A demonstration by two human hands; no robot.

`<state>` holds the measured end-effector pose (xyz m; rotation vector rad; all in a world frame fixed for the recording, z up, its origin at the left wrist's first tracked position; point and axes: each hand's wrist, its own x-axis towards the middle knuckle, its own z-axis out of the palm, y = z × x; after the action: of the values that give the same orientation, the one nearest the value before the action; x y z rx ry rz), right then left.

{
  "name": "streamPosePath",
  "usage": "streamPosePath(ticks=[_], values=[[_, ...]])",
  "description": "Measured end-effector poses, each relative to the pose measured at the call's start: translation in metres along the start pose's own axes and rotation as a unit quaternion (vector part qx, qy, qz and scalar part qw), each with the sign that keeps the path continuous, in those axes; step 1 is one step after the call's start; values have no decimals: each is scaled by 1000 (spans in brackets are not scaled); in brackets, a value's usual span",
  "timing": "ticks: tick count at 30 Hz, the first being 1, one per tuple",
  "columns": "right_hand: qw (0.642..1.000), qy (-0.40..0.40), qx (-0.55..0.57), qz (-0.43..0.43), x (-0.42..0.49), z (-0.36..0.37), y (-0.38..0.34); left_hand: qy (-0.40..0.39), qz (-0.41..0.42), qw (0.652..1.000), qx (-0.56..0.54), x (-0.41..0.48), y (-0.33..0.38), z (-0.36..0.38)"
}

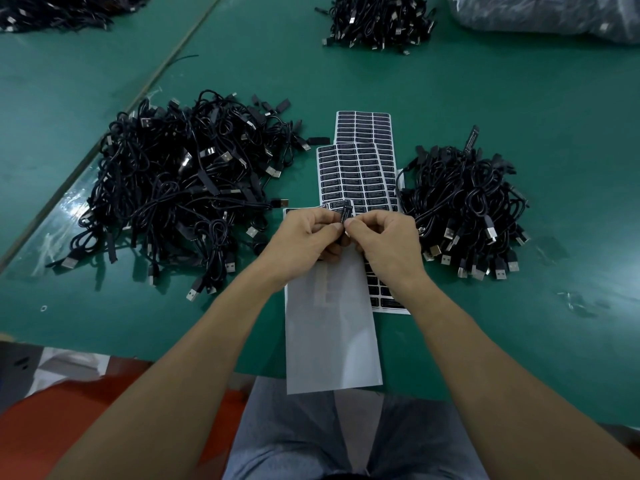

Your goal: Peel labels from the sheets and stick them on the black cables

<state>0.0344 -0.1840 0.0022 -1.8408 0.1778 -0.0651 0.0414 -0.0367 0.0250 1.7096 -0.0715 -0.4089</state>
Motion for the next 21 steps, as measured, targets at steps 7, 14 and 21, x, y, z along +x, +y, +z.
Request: streamPosePath(ticks=[7, 14, 21], values=[[1000, -4, 13, 5, 1, 0, 1, 3, 2, 1000, -10, -1, -1, 0], [1000, -9, 14, 6, 3, 0, 3, 9, 7, 1000, 1, 1, -2, 1], [1000, 1, 11, 5, 2, 0, 2, 18, 15, 1000, 10, 3, -6, 3]])
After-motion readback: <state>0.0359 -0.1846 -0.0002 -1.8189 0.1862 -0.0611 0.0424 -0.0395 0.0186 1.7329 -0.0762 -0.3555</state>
